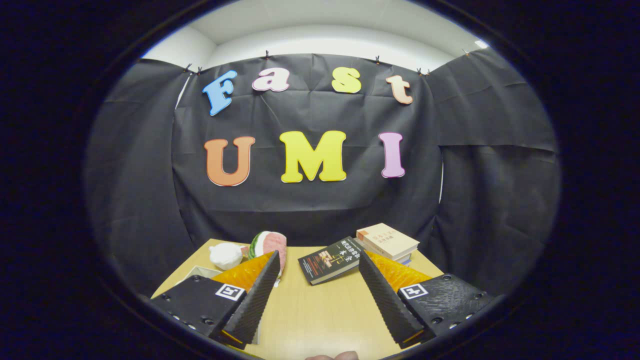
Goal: Open the storage box then place both shoes into the box .Put the left shoe in first, then the right shoe, with the right side of both shoes facing outward in a uniform manner.
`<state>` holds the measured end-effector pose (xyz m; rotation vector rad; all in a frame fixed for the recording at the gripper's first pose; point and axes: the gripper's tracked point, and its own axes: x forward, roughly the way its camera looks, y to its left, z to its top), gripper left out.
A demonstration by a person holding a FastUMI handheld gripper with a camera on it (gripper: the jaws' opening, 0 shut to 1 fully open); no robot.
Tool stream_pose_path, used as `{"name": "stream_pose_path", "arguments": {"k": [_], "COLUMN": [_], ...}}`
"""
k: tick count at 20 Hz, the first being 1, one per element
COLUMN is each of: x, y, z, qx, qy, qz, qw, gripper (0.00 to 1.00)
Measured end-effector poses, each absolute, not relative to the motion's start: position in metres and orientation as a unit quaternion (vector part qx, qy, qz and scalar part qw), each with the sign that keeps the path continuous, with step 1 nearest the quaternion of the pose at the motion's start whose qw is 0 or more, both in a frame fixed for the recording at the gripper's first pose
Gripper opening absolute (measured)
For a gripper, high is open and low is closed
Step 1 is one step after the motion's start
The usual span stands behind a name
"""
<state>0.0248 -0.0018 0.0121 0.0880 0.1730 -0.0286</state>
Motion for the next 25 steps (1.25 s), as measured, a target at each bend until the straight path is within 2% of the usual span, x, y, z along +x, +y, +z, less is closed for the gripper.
{"name": "stream_pose_path", "arguments": {"k": [11, 25], "x": [0.032, 0.047], "y": [-0.052, -0.073], "z": [0.02, -0.001], "qx": [0.037, 0.058], "qy": [0.064, 0.07], "qz": [-0.013, 0.021], "qw": [0.997, 0.996], "gripper": [0.97, 0.96]}}
